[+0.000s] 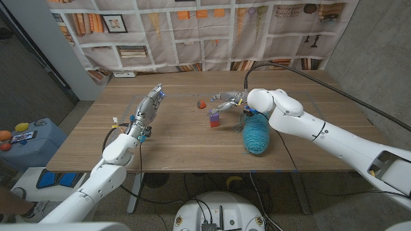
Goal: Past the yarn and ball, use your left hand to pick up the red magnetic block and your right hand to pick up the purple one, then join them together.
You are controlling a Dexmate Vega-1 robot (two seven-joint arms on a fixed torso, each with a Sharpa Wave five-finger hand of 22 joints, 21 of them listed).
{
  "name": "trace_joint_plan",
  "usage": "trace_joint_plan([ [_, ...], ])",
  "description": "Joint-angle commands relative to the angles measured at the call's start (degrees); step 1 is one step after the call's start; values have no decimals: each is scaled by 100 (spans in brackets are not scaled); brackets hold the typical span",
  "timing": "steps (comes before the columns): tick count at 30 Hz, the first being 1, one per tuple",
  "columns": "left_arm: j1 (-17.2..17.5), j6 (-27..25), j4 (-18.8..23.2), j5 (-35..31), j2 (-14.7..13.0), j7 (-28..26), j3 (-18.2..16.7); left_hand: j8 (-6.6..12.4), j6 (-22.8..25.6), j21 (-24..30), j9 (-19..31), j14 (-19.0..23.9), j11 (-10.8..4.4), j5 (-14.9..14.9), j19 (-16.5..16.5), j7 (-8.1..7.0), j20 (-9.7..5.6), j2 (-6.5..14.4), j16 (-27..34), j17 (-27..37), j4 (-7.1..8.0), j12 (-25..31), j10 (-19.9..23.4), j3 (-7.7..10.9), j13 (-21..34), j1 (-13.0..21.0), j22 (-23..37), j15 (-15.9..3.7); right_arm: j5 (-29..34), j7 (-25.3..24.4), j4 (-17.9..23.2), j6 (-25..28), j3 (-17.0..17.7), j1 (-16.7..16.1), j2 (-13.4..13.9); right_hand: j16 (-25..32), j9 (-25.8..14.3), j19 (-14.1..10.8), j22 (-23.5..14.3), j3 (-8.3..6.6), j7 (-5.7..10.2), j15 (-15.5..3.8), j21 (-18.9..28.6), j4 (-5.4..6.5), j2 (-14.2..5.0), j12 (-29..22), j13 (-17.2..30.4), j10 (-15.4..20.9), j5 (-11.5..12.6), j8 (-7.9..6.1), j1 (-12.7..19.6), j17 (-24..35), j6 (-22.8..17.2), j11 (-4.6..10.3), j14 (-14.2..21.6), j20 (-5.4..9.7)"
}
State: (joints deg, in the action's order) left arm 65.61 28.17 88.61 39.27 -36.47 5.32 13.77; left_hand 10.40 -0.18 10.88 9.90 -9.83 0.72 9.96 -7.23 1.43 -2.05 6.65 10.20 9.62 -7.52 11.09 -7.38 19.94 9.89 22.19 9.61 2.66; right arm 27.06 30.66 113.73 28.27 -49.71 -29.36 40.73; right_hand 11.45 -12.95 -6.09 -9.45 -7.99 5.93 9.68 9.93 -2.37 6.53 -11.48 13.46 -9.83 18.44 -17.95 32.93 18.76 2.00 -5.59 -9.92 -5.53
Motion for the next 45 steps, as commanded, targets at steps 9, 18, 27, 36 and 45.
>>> trace_joint_plan([
  [9, -100, 246, -330, -26, 72, 54, -40, 20, 72, 6, -2, -42, -86, 31, 83, 9, 7, 79, 6, -5, -36, 16, 89, 7, -3, 0, 0, -22, -1528, -1356, -122, -787, 1041, -762, 370, 54, 87, -29, -19, 51, 63, -250, 70, 58, -110, -54, -22, 1, 52, 128, -147, -18, 51, 184, -26, 138],
  [18, -187, 225, -401, -99, 111, -6, 9, 7, 60, 1, -2, -26, -86, 32, 91, -15, 10, 94, 4, -5, -43, 5, 88, 16, -3, -18, 0, -24, -2190, -2042, -183, -1145, 1523, -1188, 502, 67, 204, -91, -10, 96, 158, -586, 82, 61, -169, -98, -133, 262, 43, 297, -233, -139, 32, 583, 80, 313],
  [27, -311, 269, -549, -209, 117, -17, 43, -3, 45, -13, -3, -38, -102, 34, 69, -33, -12, 113, -6, -6, -44, -15, 54, 25, -3, -38, 1, -28, -2795, -2531, -309, -1440, 1881, -1491, 531, 78, 238, -103, -8, 121, 173, -653, 79, 87, -213, -109, -188, 400, 21, 321, -311, -202, -107, 652, 152, 388],
  [36, -512, 218, -752, -274, 100, 127, 161, -34, -58, -32, -2, -105, -87, 49, 10, -25, 9, 253, -14, 17, 54, -51, -39, 56, -4, -169, 7, 8, -3421, -2894, -463, -1811, 2215, -1820, 544, 109, 268, -111, -6, 137, 129, -769, 72, 190, -394, -144, -252, 685, -59, 378, -504, -277, -274, 625, 277, 479],
  [45, -698, 322, -973, -318, 267, 95, 241, -30, -81, -32, -3, -112, -90, 56, -12, -9, 9, 292, -4, 26, 121, -48, -47, 67, -5, -272, 9, -11, -3890, -3209, -722, -2256, 2467, -2087, 507, 108, 279, -105, -4, 129, 72, -822, 66, 226, -526, -130, -287, 816, -152, 380, -588, -348, -510, 651, 335, 539],
])
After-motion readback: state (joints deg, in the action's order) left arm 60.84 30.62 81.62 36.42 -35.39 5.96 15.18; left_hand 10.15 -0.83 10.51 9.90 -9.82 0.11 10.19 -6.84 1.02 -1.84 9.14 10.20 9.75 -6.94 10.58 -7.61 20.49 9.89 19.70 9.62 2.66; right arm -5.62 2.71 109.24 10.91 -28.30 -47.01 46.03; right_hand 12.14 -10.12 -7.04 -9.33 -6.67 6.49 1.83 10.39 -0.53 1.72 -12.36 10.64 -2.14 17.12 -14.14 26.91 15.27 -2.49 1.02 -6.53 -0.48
